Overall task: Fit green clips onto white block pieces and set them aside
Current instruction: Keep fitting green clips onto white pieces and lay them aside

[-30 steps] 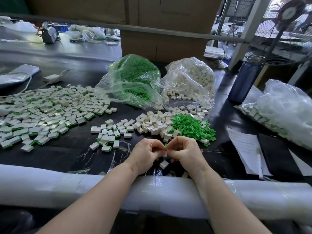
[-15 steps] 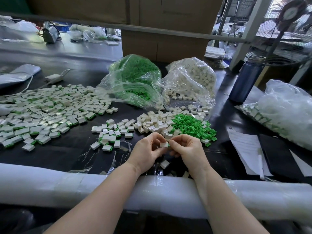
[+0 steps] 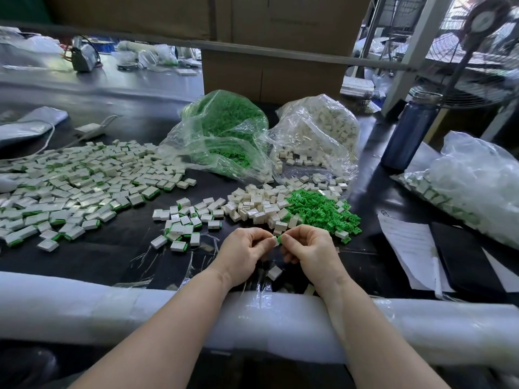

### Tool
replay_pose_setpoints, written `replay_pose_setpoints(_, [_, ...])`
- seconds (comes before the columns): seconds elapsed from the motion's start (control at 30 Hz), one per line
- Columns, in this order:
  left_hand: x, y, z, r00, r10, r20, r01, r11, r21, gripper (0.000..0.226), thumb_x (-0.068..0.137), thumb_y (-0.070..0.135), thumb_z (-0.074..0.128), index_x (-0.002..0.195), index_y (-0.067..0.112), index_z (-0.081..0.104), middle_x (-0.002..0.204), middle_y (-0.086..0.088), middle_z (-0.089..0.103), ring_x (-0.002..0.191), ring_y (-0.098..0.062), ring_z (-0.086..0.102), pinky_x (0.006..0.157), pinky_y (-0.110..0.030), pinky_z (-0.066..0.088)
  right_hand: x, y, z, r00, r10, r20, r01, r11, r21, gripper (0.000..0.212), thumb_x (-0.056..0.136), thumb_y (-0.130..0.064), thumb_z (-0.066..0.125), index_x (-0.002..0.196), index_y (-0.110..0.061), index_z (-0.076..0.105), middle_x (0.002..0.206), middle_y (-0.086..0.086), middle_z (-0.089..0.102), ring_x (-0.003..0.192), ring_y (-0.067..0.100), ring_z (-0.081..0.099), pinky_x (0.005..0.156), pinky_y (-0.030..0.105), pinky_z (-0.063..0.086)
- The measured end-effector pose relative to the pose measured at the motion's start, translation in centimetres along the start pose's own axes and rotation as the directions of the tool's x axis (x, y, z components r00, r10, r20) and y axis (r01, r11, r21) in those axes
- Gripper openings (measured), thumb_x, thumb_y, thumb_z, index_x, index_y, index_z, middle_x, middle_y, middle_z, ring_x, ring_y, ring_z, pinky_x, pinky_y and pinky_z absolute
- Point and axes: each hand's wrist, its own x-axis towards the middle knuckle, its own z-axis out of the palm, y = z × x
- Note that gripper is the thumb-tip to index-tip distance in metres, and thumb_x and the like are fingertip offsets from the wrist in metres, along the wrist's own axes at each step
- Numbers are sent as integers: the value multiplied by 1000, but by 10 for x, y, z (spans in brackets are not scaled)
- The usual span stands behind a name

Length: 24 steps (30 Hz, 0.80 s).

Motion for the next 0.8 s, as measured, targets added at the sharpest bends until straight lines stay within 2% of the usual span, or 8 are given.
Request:
replay_pose_setpoints(0.13, [0, 0, -1, 1000, -10, 12, 10, 1000, 2, 11, 89, 18, 60, 88, 17, 71, 72, 9, 65, 66, -2, 56, 75, -25, 48, 0, -2, 0, 1000, 4, 24, -4, 1000, -18, 14, 87, -2, 61, 74, -8, 62, 54, -1, 60, 43, 6, 52, 45, 14, 43])
replay_pose_setpoints(0.3, [0, -1, 1, 1000, -10, 18, 10, 1000, 26, 12, 89, 16, 61, 92, 11, 72, 86, -8, 72, 87, -26, 66, 86, -40, 51, 1, -1, 2, 1000, 17, 6, -16, 998, -53, 15, 87, -1, 60, 73, -6, 61, 49, -4, 59, 41, 5, 52, 44, 14, 42])
replay_pose_setpoints(0.43, [0, -3, 1, 1000, -8, 15, 7, 997, 75, 12, 87, 17, 63, 92, 11, 72, 86, -4, 70, 86, -20, 65, 86, -35, 50, 1, -1, 0, 999, 14, 31, -12, 997, -79, 17, 87, -1, 60, 71, -8, 62, 48, -5, 59, 42, 4, 52, 46, 14, 43])
replay_pose_setpoints(0.6, [0, -3, 1, 1000, 25, 14, -26, 993, 115, 11, 87, 17, 64, 91, 11, 72, 79, 2, 65, 77, -12, 59, 78, -24, 46, 2, 0, -1, 999, 16, 49, -10, 994, -108, 21, 85, -1, 61, 67, -11, 62, 49, -4, 60, 43, 6, 52, 46, 16, 43])
replay_pose_setpoints(0.8, [0, -1, 1, 994, 110, 22, -112, 969, 219, 15, 87, 17, 64, 94, 8, 72, 78, 5, 59, 79, -12, 57, 77, -23, 44, 2, 1, -1, 999, 24, 44, -18, 992, -124, 22, 85, -1, 61, 67, -12, 61, 53, -1, 60, 43, 7, 52, 47, 17, 45])
